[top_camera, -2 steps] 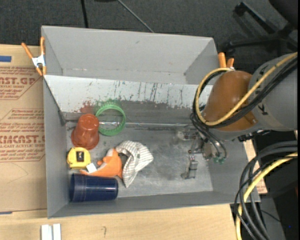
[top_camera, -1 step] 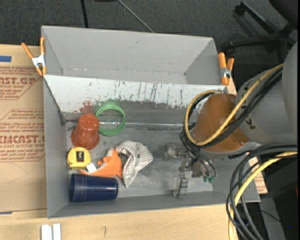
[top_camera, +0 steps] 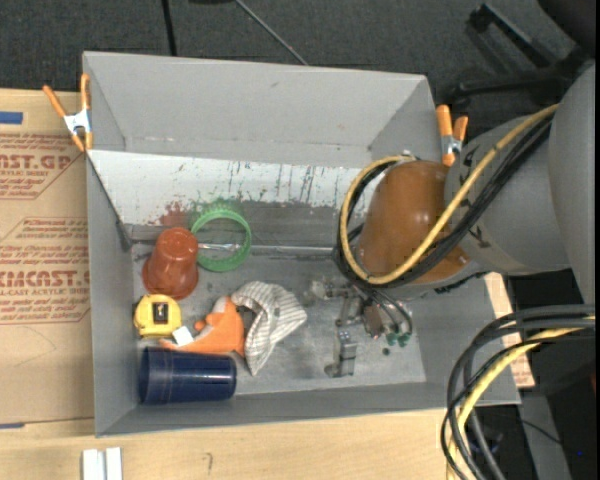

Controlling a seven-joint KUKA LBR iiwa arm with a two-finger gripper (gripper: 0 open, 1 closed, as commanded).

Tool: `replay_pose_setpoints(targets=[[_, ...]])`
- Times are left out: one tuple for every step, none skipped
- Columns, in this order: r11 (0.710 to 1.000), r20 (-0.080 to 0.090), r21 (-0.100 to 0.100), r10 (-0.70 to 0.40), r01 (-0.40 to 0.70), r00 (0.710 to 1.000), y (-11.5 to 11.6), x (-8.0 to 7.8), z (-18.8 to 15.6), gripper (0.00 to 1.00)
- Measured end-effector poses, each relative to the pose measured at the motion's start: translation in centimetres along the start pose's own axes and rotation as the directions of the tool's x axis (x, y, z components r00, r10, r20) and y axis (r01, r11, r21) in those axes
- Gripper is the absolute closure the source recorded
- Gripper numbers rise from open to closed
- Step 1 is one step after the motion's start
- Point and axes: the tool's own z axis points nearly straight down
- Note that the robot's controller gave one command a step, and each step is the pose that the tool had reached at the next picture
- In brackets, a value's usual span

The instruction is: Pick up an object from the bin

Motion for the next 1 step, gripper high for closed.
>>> replay_pose_setpoints(targets=[[1.0, 0.01, -0.002, 0.014, -0.014, 1.0, 3.42, -4.32, 0.95, 0.0]])
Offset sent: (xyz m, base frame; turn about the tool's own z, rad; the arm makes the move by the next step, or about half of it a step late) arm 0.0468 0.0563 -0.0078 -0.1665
